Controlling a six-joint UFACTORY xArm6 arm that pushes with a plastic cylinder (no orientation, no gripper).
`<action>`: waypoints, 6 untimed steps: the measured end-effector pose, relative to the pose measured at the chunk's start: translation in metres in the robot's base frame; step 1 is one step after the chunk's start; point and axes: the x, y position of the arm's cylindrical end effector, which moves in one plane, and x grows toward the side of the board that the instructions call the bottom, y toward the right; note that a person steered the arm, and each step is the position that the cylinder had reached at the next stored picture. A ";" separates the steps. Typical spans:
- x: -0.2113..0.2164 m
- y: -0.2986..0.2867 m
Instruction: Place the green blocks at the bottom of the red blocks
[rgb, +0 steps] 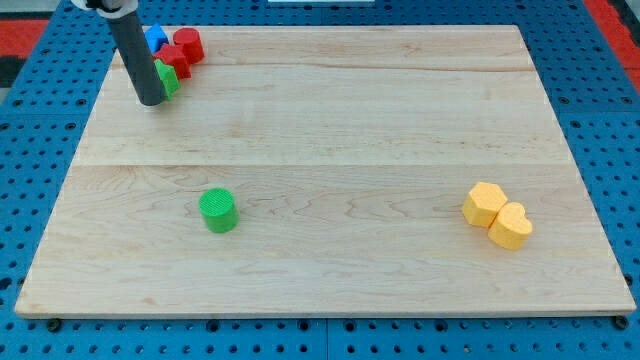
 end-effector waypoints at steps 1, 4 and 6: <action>0.036 0.046; 0.194 0.179; 0.147 0.035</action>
